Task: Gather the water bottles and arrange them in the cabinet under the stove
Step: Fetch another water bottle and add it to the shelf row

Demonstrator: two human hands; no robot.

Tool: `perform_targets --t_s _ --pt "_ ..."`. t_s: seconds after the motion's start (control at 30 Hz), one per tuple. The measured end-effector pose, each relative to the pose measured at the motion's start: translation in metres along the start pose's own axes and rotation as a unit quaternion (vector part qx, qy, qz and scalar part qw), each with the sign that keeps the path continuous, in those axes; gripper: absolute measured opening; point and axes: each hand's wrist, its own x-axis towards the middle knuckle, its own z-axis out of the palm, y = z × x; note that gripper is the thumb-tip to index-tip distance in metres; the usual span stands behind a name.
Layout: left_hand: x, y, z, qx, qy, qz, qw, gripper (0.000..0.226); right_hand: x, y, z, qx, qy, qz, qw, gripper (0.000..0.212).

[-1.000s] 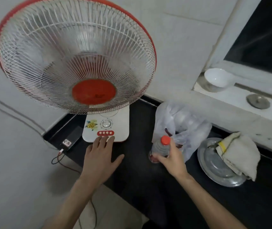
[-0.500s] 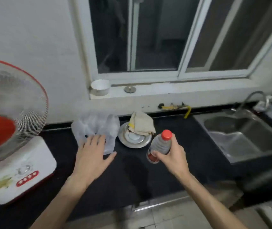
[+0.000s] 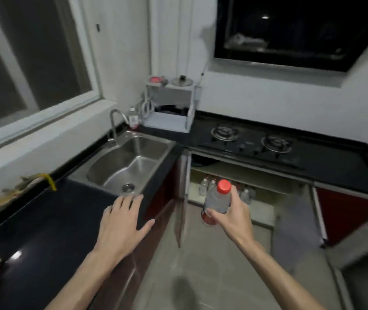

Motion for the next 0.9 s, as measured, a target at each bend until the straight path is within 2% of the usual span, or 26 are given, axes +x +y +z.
perform_targets --t_s 0.2,0.3,0.47,0.53,0.7,0.83,0.9 --pt "0.127 0.165 0.054 -0.047 -0.032 0.111 0.992 0.083 0.065 0.117 -0.1 -0.049 0.068 0.078 0.993 0.078" --pt "0.182 0.24 0.077 -0.067 -0.041 0.15 0.986 0.081 0.097 0.172 -0.14 -0.065 0.081 0.106 0.989 0.071" --pt "0.255 0.322 0.108 -0.071 -0.068 0.172 0.98 0.082 0.147 0.254 -0.185 -0.06 0.079 0.161 0.982 0.075" --pt "0.277 0.345 0.121 -0.061 -0.088 0.17 0.98 0.082 0.168 0.28 -0.193 -0.046 0.077 0.185 0.979 0.071" --pt "0.335 0.403 0.166 -0.06 -0.141 0.169 0.974 0.075 0.222 0.352 -0.187 -0.017 0.077 0.281 0.957 0.044" --pt "0.387 0.437 0.256 -0.069 -0.152 0.193 0.967 0.074 0.262 0.444 -0.154 -0.015 0.055 0.29 0.955 0.061" --pt "0.411 0.45 0.323 -0.071 -0.153 0.203 0.965 0.074 0.279 0.507 -0.125 -0.008 0.049 0.294 0.955 0.061"
